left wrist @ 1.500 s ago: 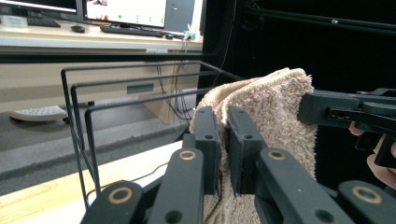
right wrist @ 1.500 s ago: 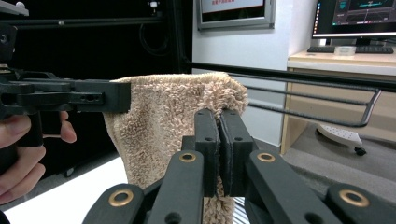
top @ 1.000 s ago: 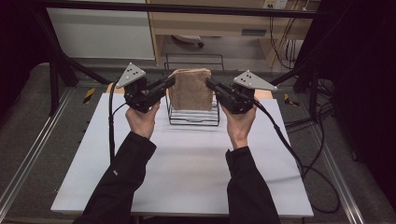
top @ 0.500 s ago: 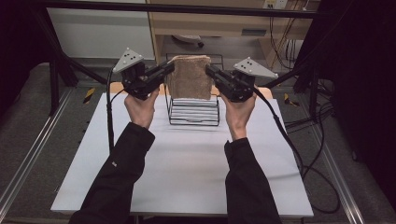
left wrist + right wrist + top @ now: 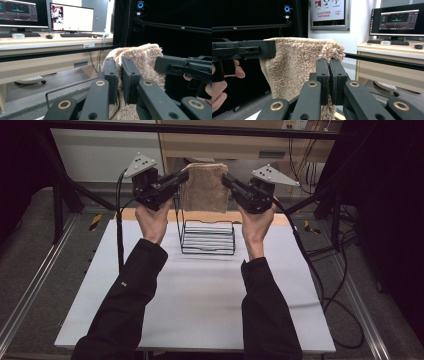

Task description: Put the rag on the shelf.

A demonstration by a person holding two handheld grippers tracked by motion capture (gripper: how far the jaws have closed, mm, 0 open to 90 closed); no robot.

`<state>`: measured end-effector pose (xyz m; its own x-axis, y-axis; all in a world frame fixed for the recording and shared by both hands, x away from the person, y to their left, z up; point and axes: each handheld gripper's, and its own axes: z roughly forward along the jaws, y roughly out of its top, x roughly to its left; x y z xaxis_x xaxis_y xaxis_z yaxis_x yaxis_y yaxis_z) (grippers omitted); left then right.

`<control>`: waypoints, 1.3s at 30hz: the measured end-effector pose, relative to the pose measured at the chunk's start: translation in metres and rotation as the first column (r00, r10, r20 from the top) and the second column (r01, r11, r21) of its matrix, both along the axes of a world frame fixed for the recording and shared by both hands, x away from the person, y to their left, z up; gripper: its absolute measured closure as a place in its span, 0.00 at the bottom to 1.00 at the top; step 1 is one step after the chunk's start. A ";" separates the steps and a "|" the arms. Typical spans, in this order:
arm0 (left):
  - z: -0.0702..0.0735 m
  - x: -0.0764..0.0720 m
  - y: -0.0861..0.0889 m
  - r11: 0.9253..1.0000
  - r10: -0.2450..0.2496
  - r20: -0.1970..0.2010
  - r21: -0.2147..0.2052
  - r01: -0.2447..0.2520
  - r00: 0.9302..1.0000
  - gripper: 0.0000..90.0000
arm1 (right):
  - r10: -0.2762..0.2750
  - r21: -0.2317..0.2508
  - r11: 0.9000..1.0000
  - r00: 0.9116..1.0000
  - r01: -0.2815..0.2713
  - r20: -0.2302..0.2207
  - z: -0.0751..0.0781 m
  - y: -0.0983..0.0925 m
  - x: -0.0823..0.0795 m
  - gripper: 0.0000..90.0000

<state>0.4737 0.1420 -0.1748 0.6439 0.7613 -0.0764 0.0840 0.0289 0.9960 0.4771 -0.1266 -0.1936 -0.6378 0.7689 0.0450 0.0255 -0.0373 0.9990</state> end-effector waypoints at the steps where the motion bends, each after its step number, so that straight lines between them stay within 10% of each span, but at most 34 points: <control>1: 0.001 0.002 0.000 1.000 0.000 0.001 -0.001 0.000 1.000 0.92 | -0.002 0.001 1.000 1.000 0.002 -0.002 0.001 0.000 0.002 0.97; 26: 0.005 0.049 -0.008 0.999 0.045 0.021 0.030 -0.046 0.999 0.92 | -0.051 -0.012 0.999 0.998 0.051 -0.021 0.009 0.004 0.052 0.97; 39: -0.017 0.066 -0.004 1.000 0.021 -0.050 0.013 -0.020 0.999 0.92 | -0.060 -0.049 0.997 0.997 0.057 -0.055 -0.007 0.005 0.067 0.96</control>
<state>0.5402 0.1375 -0.1914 0.6236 0.7755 -0.0986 0.1332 0.0189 0.9909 0.5444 -0.1215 -0.2003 -0.5892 0.8068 0.0428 0.0815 0.0066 0.9967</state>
